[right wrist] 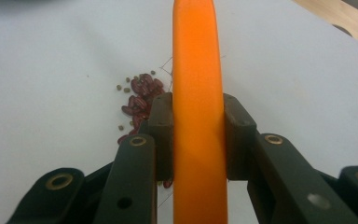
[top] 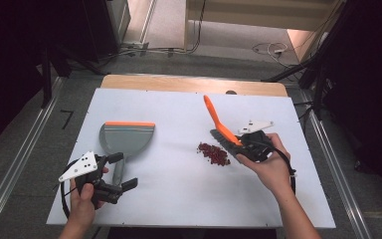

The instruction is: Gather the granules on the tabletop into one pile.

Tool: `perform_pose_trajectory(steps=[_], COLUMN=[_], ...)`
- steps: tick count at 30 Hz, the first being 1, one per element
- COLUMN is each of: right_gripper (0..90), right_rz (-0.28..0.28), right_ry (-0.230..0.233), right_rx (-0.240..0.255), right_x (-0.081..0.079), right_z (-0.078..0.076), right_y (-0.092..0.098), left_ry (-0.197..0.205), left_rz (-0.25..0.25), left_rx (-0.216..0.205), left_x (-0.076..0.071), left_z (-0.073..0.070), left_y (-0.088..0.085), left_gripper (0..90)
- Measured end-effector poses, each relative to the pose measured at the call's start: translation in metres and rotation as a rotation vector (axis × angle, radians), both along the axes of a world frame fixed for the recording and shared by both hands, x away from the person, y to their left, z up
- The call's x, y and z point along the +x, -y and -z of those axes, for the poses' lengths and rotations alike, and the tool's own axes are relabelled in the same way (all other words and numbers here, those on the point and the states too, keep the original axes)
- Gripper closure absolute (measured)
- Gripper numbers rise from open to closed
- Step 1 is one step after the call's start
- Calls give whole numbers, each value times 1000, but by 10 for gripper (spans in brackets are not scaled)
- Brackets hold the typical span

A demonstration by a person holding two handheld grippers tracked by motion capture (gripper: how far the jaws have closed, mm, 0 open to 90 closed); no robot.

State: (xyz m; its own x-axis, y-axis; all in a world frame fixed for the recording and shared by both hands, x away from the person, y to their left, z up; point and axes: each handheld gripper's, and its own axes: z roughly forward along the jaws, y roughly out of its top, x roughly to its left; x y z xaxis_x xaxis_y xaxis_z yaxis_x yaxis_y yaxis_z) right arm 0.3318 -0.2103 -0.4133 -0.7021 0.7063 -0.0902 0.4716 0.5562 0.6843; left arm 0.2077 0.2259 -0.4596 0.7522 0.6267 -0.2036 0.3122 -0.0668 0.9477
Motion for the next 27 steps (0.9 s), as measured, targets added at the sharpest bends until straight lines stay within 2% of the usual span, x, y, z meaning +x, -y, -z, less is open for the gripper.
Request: perform_pose_trajectory(steps=[5,11,18,21,25,27], right_gripper=[684,684,684,684,684,684], right_rz=[60,123,191,212,240,247], right_ry=[-25,-26,-53,-63,-77,-81], right_rx=[59,95,166,173,197,214], right_x=[-9,-24,-42,-49,-55,-57], right_z=[3,9,17,21,25,27], right_y=[24,50,81,92,105,111], left_ry=[1,0,5,9,18,29], left_rz=[-4,-15,-18,-23,-47,-71], left_rx=[2,1,3,5,-1,-21], left_x=[0,0,0,0,-1,-2], left_z=[0,0,1,1,1,0], left_y=[0,-1,-3,-5,-11,-17], left_gripper=[1,1,1,1,1,1])
